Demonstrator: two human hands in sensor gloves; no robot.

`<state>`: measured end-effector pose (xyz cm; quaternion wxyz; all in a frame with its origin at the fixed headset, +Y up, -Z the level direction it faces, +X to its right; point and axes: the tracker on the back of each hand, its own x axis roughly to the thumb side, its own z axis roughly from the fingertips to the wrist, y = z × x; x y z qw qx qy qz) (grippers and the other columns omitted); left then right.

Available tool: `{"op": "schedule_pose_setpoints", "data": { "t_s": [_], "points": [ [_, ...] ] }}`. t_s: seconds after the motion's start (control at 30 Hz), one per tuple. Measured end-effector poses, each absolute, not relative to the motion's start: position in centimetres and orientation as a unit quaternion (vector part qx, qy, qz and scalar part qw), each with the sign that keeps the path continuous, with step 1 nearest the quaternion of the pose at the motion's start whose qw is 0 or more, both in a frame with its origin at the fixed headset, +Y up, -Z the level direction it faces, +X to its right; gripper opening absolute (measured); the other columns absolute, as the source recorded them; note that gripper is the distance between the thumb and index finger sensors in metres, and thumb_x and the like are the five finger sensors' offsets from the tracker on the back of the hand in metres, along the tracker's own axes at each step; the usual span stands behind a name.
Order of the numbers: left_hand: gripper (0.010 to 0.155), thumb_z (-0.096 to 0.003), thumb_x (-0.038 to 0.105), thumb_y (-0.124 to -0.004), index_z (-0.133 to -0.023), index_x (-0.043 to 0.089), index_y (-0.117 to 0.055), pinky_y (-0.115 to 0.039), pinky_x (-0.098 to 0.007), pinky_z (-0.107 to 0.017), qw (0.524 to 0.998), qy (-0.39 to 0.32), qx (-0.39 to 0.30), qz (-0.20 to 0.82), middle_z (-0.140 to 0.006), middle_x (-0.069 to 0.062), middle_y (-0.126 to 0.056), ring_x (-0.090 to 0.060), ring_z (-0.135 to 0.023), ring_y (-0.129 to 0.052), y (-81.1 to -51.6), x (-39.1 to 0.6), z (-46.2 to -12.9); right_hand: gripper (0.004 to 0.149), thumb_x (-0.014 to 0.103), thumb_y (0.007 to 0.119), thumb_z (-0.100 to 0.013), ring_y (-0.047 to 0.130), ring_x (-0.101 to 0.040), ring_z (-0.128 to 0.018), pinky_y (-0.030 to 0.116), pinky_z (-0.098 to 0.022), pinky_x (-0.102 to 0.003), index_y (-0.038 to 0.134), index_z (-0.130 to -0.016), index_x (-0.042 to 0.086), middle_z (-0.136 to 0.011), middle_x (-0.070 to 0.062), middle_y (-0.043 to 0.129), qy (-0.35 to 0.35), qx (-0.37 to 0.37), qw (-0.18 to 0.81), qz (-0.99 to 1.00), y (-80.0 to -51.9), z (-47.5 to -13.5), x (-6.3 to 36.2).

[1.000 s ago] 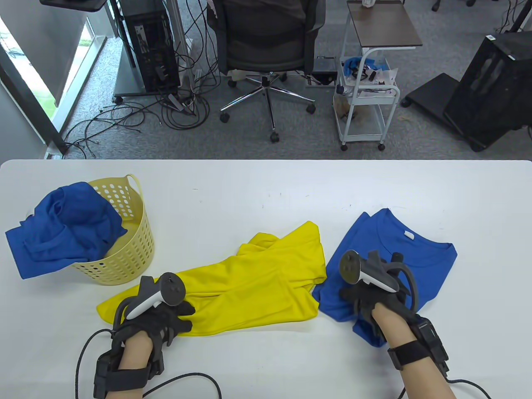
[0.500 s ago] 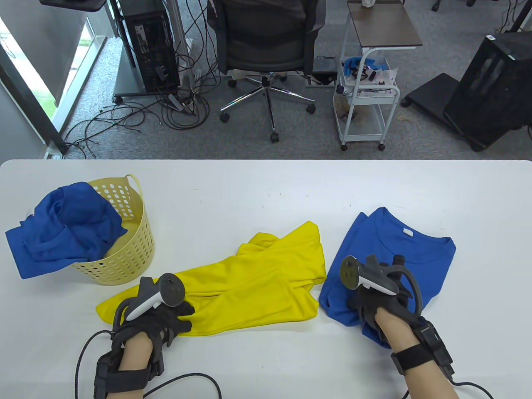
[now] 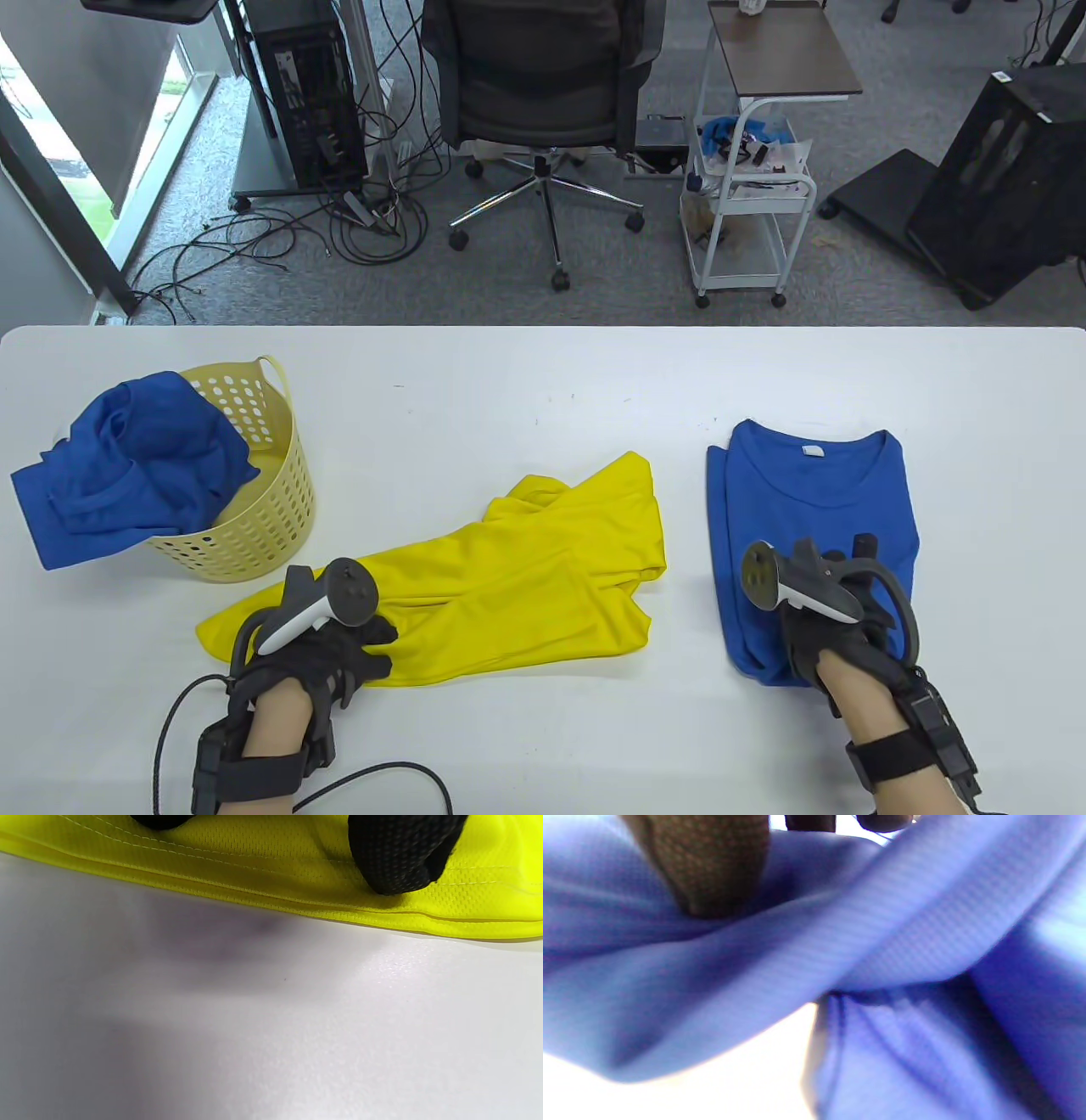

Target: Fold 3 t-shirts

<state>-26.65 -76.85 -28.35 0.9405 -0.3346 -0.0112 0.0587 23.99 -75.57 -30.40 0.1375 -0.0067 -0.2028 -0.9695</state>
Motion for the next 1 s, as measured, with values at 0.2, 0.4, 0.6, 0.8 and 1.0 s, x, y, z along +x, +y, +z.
{"op": "schedule_pose_setpoints", "data": {
  "t_s": [0.2,0.4,0.6,0.8,1.0],
  "points": [
    [0.043,-0.0417,0.051,-0.077,-0.084,0.052,-0.065,-0.052,-0.051,-0.07,0.94,-0.011,-0.335,0.058,-0.115,-0.007,-0.016,-0.04,-0.105,-0.017,-76.9,-26.6,-28.3,0.074,0.014,0.087,-0.037,0.041,-0.05,-0.098,0.002,-0.064,-0.076,0.049,-0.095,0.04,-0.108,-0.008,0.043,-0.197,0.015,0.135,-0.971,-75.9,-29.8,26.0],
    [0.044,-0.0417,0.051,-0.077,-0.084,0.052,-0.065,-0.052,-0.051,-0.07,0.941,-0.011,-0.333,0.056,-0.115,-0.007,-0.016,-0.04,-0.105,-0.017,-76.9,-26.5,-28.3,0.073,0.014,0.087,-0.037,0.041,-0.051,-0.098,0.003,-0.064,-0.076,0.051,-0.095,0.039,-0.108,-0.009,0.044,-0.194,0.013,0.123,-0.973,-76.0,-29.8,26.2],
    [0.044,-0.0417,0.051,-0.077,-0.084,0.052,-0.064,-0.052,-0.052,-0.07,0.942,-0.01,-0.332,0.055,-0.115,-0.007,-0.016,-0.04,-0.105,-0.017,-76.9,-26.5,-28.2,0.071,0.014,0.087,-0.038,0.04,-0.051,-0.098,0.003,-0.063,-0.076,0.051,-0.094,0.039,-0.108,-0.009,0.044,-0.198,0.013,0.104,-0.975,-76.0,-29.8,26.7],
    [0.044,-0.0419,0.051,-0.076,-0.084,0.051,-0.064,-0.051,-0.052,-0.07,0.942,-0.013,-0.33,0.054,-0.115,-0.008,-0.016,-0.041,-0.105,-0.017,-76.9,-26.4,-28.2,0.067,0.019,0.085,-0.039,0.041,-0.053,-0.098,0.005,-0.063,-0.076,0.053,-0.095,0.036,-0.109,-0.011,0.045,-0.195,0.006,0.098,-0.976,-75.9,-29.8,26.5],
    [0.046,-0.0422,0.052,-0.075,-0.087,0.05,-0.062,-0.051,-0.054,-0.07,0.942,-0.019,-0.329,0.054,-0.115,-0.01,-0.016,-0.042,-0.105,-0.018,-77.0,-25.8,-28.0,0.072,0.039,0.083,-0.039,0.037,-0.051,-0.099,0.003,-0.063,-0.078,0.045,-0.1,0.033,-0.111,-0.012,0.039,-0.142,-0.002,0.024,-0.99,-74.0,-29.0,26.8]
  ]
}}
